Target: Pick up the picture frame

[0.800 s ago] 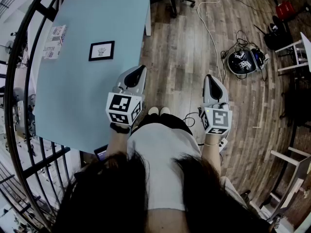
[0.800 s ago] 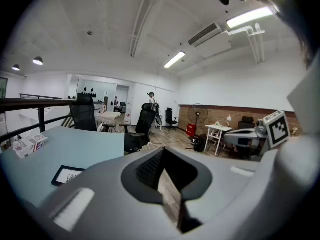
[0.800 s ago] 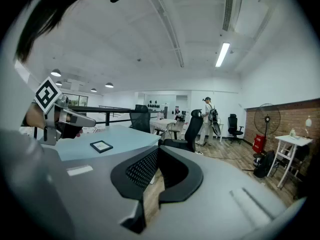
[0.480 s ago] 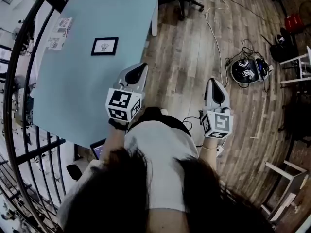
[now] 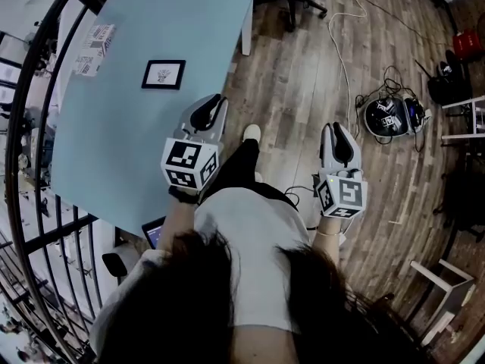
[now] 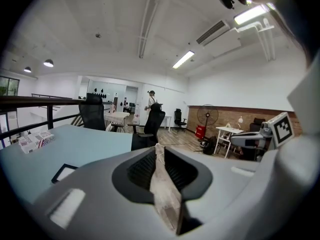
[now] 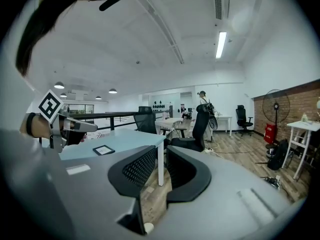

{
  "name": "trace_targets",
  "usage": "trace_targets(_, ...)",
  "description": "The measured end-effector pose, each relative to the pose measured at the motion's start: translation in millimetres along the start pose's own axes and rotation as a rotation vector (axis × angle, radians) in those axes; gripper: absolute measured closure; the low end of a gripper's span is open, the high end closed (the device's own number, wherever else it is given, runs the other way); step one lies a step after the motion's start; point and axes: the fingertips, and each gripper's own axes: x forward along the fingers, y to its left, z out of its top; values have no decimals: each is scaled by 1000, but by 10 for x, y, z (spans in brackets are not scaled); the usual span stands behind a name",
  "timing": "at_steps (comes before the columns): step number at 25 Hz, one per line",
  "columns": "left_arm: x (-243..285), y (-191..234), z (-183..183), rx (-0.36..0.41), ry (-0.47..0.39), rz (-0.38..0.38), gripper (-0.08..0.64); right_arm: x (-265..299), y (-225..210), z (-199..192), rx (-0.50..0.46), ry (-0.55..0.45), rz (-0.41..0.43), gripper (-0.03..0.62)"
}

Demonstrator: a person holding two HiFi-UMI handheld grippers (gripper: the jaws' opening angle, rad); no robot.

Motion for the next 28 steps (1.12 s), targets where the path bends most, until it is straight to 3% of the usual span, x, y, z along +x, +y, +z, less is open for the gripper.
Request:
trace_targets(16, 1372, 1020, 499, -25, 22, 38, 474, 1802, -287, 341, 45, 23, 64, 523)
trace_targets(23, 1590, 1469, 554, -90, -3, 79, 475, 2350, -255, 452, 13, 66, 99, 522)
trace_targets(28, 1493, 1864, 499, -142, -10, 171, 475, 2802, 55, 488, -27, 99, 208, 522)
